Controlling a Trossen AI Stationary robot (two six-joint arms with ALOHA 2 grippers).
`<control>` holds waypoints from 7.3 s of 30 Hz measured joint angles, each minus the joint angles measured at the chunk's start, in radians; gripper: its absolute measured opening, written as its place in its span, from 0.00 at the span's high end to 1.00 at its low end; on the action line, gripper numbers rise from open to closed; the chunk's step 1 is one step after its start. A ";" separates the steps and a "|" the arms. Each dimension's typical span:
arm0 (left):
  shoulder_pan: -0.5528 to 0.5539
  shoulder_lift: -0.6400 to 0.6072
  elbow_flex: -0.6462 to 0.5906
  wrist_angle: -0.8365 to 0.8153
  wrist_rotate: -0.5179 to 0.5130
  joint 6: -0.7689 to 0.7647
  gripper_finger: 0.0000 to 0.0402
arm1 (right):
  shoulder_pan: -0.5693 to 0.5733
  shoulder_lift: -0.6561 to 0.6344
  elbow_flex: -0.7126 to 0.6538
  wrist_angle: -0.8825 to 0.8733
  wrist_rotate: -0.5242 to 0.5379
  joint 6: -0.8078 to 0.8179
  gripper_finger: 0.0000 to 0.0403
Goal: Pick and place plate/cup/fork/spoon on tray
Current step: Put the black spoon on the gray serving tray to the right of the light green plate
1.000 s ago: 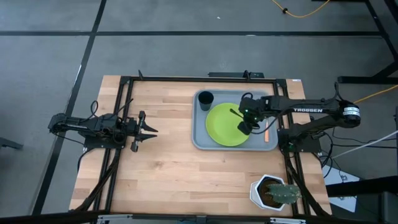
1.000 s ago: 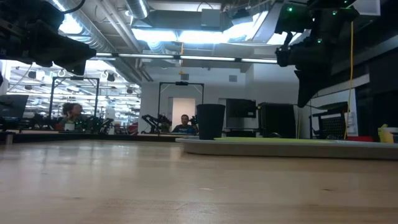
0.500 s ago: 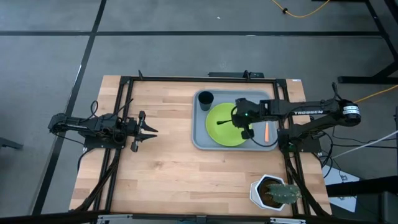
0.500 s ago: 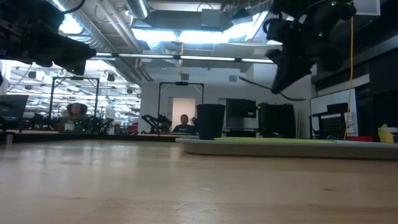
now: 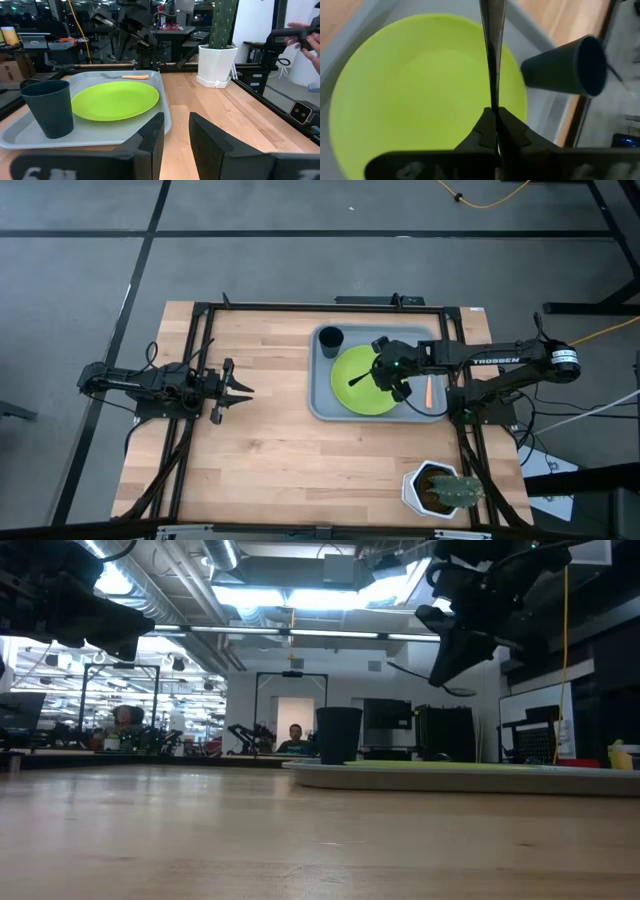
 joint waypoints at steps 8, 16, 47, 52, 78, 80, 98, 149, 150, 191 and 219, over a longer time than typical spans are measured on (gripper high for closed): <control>0.000 0.000 0.000 0.000 0.000 0.000 0.79 | 0.000 0.000 -0.001 -0.129 -0.052 -0.032 0.99; 0.000 0.000 0.000 0.000 0.000 0.000 0.79 | -0.018 0.000 -0.001 -0.208 -0.060 -0.163 0.99; 0.000 0.000 0.000 0.000 0.000 0.000 0.79 | -0.199 0.002 -0.135 -0.530 -0.119 -0.690 0.98; 0.000 0.000 0.000 0.000 0.000 0.000 0.79 | -0.219 0.002 -0.184 -0.483 -0.099 -0.786 0.97; 0.000 0.000 0.000 0.000 0.000 0.000 0.79 | -0.252 0.001 -0.248 -0.344 -0.017 -0.995 0.94; 0.000 0.000 0.000 0.000 0.000 0.000 0.79 | -0.252 0.001 -0.248 -0.355 -0.017 -0.996 0.94; 0.000 0.000 0.000 0.000 0.000 0.000 0.79 | -0.252 0.001 -0.248 -0.364 -0.001 -1.013 0.73; 0.000 0.000 0.000 0.000 0.000 0.000 0.79 | 0.004 0.000 0.249 -0.134 0.197 1.336 0.73; 0.000 0.000 0.000 0.000 0.000 0.000 0.79 | 0.004 0.000 0.236 -0.138 0.222 1.377 0.73; 0.000 0.000 0.000 0.000 0.000 0.000 0.79 | -0.009 -0.020 -0.233 -0.370 0.209 2.042 0.73; 0.000 0.000 0.000 0.000 0.000 0.000 0.79 | -0.008 0.118 -0.233 -0.332 0.121 1.983 0.73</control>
